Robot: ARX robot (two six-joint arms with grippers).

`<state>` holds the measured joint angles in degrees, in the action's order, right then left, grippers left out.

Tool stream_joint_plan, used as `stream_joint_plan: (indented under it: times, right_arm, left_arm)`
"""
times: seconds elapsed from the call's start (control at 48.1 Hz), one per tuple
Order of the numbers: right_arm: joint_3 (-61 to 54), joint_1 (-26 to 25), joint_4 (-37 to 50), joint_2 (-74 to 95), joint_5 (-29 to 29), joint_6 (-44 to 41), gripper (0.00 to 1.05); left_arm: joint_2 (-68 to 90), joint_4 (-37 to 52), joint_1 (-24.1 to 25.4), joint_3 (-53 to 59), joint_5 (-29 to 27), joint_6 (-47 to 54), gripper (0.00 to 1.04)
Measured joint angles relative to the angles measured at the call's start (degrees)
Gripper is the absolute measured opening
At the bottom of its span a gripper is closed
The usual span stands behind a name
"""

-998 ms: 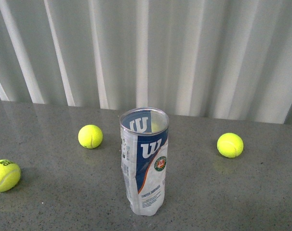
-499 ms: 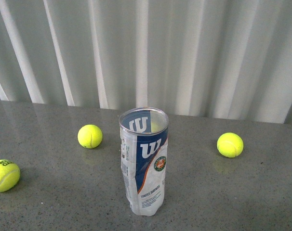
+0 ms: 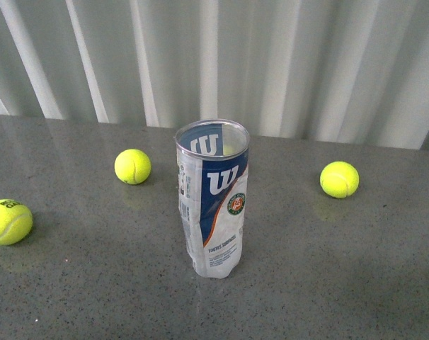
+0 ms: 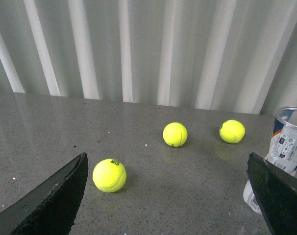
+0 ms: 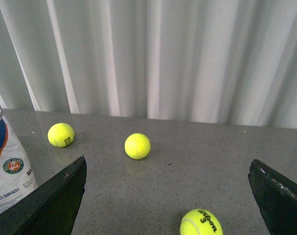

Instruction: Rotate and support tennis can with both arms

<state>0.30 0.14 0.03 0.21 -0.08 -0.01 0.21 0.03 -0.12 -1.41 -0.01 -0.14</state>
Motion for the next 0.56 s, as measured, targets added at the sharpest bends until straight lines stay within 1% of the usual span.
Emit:
stream_joint_plan:
  times: [0.561]
  right_arm:
    - [0.0,0.0,0.0,0.0,0.0,0.0,0.97]
  left_arm:
    - [0.0,0.0,0.0,0.0,0.0,0.0,0.98]
